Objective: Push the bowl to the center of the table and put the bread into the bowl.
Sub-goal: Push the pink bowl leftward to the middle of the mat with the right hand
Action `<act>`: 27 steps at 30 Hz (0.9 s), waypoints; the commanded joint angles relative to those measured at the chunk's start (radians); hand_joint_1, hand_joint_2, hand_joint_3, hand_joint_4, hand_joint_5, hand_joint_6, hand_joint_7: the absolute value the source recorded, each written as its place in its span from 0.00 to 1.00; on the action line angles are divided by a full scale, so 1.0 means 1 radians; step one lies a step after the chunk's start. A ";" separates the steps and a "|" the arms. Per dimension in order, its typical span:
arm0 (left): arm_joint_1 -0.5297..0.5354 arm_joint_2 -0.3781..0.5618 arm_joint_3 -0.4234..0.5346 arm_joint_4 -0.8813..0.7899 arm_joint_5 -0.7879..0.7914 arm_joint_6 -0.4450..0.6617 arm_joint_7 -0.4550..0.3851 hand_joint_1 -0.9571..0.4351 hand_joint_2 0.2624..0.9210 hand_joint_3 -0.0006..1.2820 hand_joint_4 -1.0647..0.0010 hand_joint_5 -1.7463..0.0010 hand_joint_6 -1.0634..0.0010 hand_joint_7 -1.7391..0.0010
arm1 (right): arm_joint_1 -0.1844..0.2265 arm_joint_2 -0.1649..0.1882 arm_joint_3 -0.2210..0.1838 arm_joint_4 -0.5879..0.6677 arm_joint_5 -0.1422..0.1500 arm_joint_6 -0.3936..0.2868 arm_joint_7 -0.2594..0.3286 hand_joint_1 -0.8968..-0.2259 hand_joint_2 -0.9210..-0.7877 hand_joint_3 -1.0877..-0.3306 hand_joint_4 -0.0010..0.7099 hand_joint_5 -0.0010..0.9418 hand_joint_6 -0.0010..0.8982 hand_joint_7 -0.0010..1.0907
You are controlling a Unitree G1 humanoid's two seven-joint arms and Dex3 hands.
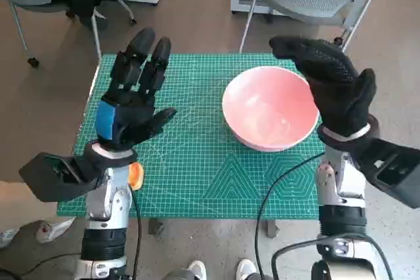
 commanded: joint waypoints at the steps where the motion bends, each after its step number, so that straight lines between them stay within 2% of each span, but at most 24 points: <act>1: 0.002 0.001 -0.001 -0.002 0.012 -0.013 0.001 0.32 1.00 0.15 0.94 0.99 1.00 0.75 | 0.009 0.000 0.000 0.007 -0.005 0.007 0.003 0.31 0.00 0.36 0.07 0.00 0.00 0.28; 19: 0.000 0.000 0.001 0.004 0.013 -0.017 -0.005 0.32 1.00 0.15 0.94 0.99 1.00 0.75 | 0.011 -0.001 0.000 0.001 -0.009 0.009 -0.004 0.30 0.00 0.36 0.07 0.00 0.00 0.28; 27: 0.001 0.000 0.001 0.005 0.011 -0.016 -0.010 0.32 1.00 0.15 0.94 0.99 1.00 0.75 | 0.003 -0.016 -0.015 0.020 -0.005 -0.001 0.002 0.31 0.00 0.36 0.07 0.00 0.00 0.27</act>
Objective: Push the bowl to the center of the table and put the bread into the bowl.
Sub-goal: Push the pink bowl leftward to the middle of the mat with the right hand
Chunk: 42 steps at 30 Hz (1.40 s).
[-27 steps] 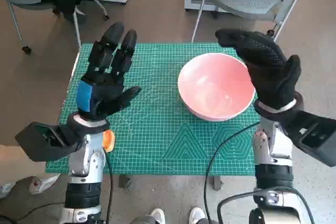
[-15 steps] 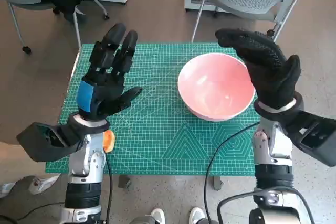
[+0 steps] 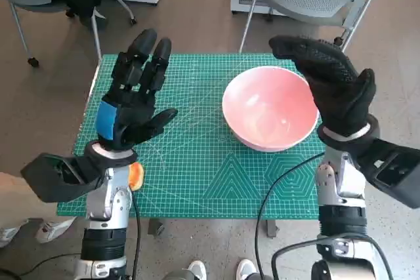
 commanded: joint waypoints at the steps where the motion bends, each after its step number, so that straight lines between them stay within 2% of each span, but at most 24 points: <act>1: 0.001 0.000 0.001 0.001 0.002 -0.011 -0.002 0.32 1.00 0.14 0.94 0.99 1.00 0.74 | -0.004 -0.022 -0.020 0.032 0.000 0.000 0.005 0.31 0.00 0.37 0.07 0.00 0.00 0.27; 4: 0.002 -0.001 0.000 -0.001 0.003 -0.011 -0.001 0.32 1.00 0.14 0.94 0.99 1.00 0.74 | -0.027 -0.040 -0.040 0.074 0.010 -0.003 0.012 0.31 0.00 0.37 0.07 0.00 0.00 0.26; 6: 0.003 -0.001 0.001 -0.003 0.004 -0.012 -0.001 0.32 1.00 0.14 0.94 0.99 1.00 0.74 | -0.049 -0.054 -0.059 0.122 0.006 -0.017 0.008 0.32 0.00 0.37 0.07 0.00 0.00 0.25; 17: 0.004 -0.004 0.001 0.002 0.007 -0.018 0.001 0.32 1.00 0.15 0.94 1.00 1.00 0.74 | -0.132 -0.100 -0.131 0.332 -0.042 -0.069 -0.080 0.30 0.00 0.36 0.06 0.00 0.00 0.24; 21: 0.003 -0.005 0.001 0.005 0.006 -0.017 0.000 0.32 1.00 0.15 0.94 1.00 1.00 0.74 | -0.162 -0.118 -0.146 0.416 -0.059 -0.079 -0.109 0.30 0.00 0.35 0.05 0.00 0.00 0.24; 28: 0.000 -0.006 0.001 0.012 0.007 -0.018 0.001 0.32 1.00 0.14 0.94 0.99 1.00 0.74 | -0.223 -0.158 -0.167 0.599 -0.107 -0.078 -0.182 0.34 0.00 0.32 0.05 0.00 0.00 0.23; 34: -0.003 -0.006 0.002 0.017 0.006 -0.017 -0.002 0.32 1.00 0.14 0.93 0.99 1.00 0.74 | -0.264 -0.186 -0.177 0.745 -0.134 -0.001 -0.238 0.33 0.00 0.30 0.05 0.01 0.00 0.23; 42: -0.001 -0.003 0.000 0.012 0.008 -0.014 -0.003 0.32 1.00 0.14 0.93 1.00 1.00 0.74 | -0.271 -0.202 -0.172 0.824 -0.175 0.125 -0.298 0.31 0.00 0.31 0.04 0.00 0.00 0.20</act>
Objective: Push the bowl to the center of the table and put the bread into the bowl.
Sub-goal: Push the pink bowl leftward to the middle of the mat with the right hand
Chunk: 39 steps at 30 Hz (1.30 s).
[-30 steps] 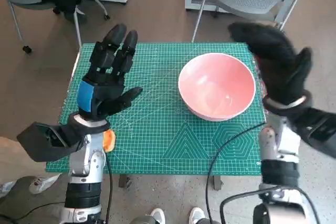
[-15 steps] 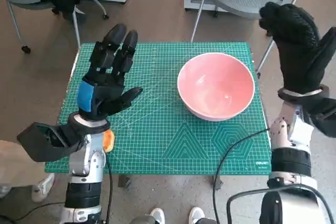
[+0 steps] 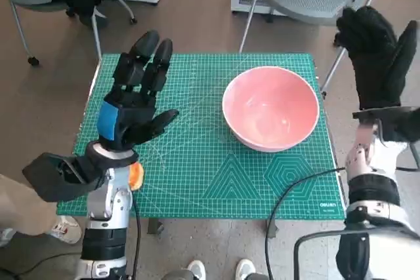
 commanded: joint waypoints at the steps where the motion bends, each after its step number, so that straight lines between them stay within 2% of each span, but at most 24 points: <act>1: -0.002 0.003 0.000 0.001 0.003 -0.009 -0.002 0.32 1.00 0.14 0.93 1.00 1.00 0.74 | 0.006 -0.008 0.004 0.051 -0.036 0.083 -0.048 0.31 0.00 0.31 0.04 0.00 0.00 0.20; 6: 0.001 0.006 0.000 -0.007 0.000 -0.001 -0.003 0.32 1.00 0.14 0.93 1.00 1.00 0.74 | 0.011 -0.011 0.013 0.071 -0.069 0.146 -0.089 0.40 0.00 0.27 0.01 0.00 0.01 0.17; 10: 0.005 0.009 0.001 -0.013 -0.003 0.003 -0.005 0.31 1.00 0.14 0.93 1.00 1.00 0.74 | 0.016 -0.013 0.009 0.083 -0.080 0.197 -0.107 0.42 0.00 0.25 0.00 0.00 0.01 0.16; 16: 0.011 0.012 0.002 -0.022 -0.001 0.002 -0.002 0.31 1.00 0.14 0.93 1.00 1.00 0.74 | 0.026 -0.012 0.006 0.088 -0.096 0.234 -0.130 0.42 0.00 0.24 0.00 0.00 0.00 0.16; 29: 0.025 0.019 0.012 -0.043 -0.001 0.006 0.013 0.32 1.00 0.15 0.93 1.00 1.00 0.74 | 0.039 -0.009 -0.001 0.091 -0.116 0.281 -0.146 0.38 0.00 0.25 0.01 0.00 0.01 0.14; 39: 0.036 0.016 0.008 -0.057 0.005 0.009 0.028 0.33 1.00 0.15 0.93 1.00 1.00 0.74 | 0.045 -0.009 -0.006 0.090 -0.120 0.281 -0.135 0.37 0.00 0.26 0.01 0.00 0.01 0.13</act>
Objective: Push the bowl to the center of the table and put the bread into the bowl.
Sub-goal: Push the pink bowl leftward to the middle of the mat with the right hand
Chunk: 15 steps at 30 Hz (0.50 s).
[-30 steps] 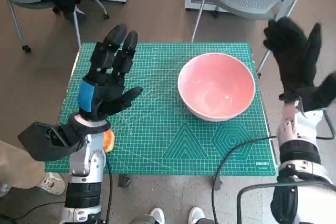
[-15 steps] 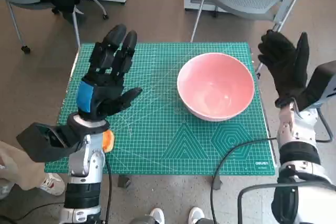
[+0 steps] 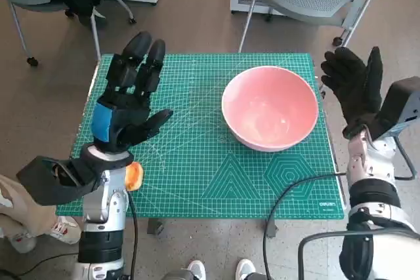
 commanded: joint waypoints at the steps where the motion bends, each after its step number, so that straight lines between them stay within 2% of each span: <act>1: 0.016 0.003 -0.003 -0.023 0.004 0.003 0.006 0.33 1.00 0.15 0.93 1.00 1.00 0.74 | 0.034 0.000 -0.004 0.016 -0.010 0.015 0.003 0.37 0.00 0.26 0.01 0.00 0.01 0.13; 15: 0.028 0.014 -0.001 -0.054 0.004 0.021 0.013 0.33 1.00 0.15 0.93 1.00 1.00 0.74 | 0.052 0.004 -0.011 0.028 -0.014 0.020 0.008 0.36 0.00 0.27 0.00 0.00 0.02 0.13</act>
